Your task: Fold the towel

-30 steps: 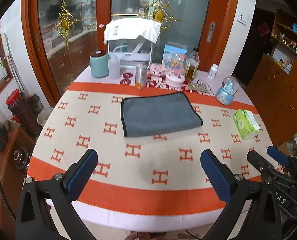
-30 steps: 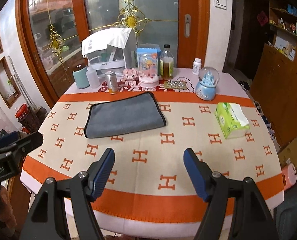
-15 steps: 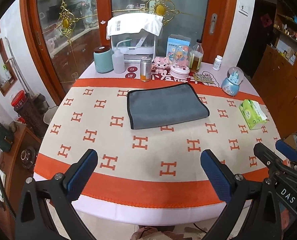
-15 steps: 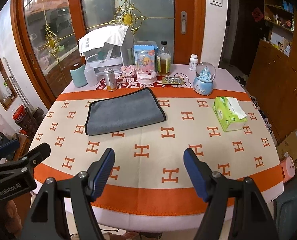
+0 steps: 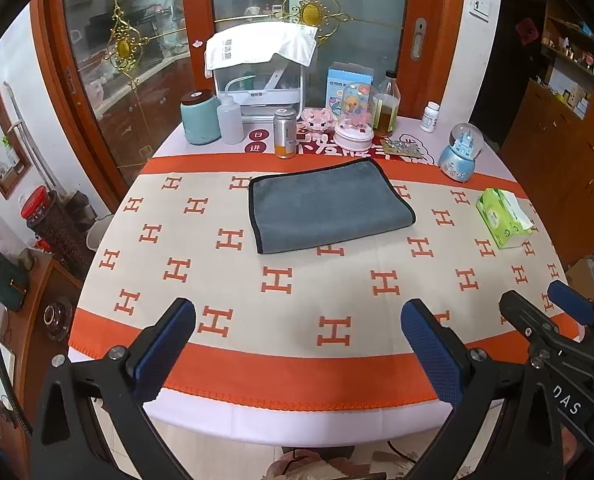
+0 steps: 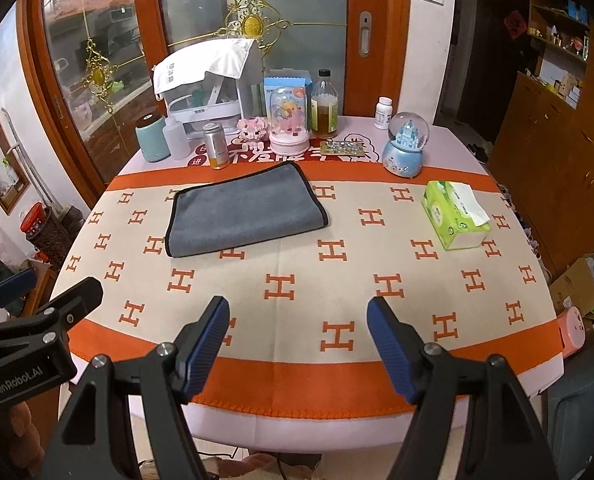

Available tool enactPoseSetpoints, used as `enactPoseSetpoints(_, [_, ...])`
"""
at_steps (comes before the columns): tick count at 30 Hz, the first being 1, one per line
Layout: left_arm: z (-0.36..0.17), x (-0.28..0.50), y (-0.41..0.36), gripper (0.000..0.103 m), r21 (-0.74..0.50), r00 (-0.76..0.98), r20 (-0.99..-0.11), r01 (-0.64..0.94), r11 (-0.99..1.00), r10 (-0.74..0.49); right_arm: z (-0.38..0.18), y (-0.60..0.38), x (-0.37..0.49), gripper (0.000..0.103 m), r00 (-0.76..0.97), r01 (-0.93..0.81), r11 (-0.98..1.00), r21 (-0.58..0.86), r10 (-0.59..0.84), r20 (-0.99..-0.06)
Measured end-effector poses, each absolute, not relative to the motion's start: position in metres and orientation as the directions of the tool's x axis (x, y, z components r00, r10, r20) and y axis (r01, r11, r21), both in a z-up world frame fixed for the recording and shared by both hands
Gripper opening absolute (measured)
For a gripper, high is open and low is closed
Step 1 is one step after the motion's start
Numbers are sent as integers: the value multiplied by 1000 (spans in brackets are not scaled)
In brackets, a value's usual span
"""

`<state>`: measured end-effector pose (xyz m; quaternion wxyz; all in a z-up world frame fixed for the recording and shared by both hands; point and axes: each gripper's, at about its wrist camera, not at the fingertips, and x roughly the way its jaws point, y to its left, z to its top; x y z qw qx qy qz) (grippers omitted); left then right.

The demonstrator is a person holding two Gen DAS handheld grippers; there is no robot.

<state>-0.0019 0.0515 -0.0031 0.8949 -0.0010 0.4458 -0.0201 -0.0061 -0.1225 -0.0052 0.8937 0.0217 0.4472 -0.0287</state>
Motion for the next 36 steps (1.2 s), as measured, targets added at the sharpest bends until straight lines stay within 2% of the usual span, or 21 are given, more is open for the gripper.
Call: enactPoseSetpoints(36, [-8,4,38,102,-8,587,-808,61,998,-42,-11,-130,-6,72,584,84,996,17,-35,-811])
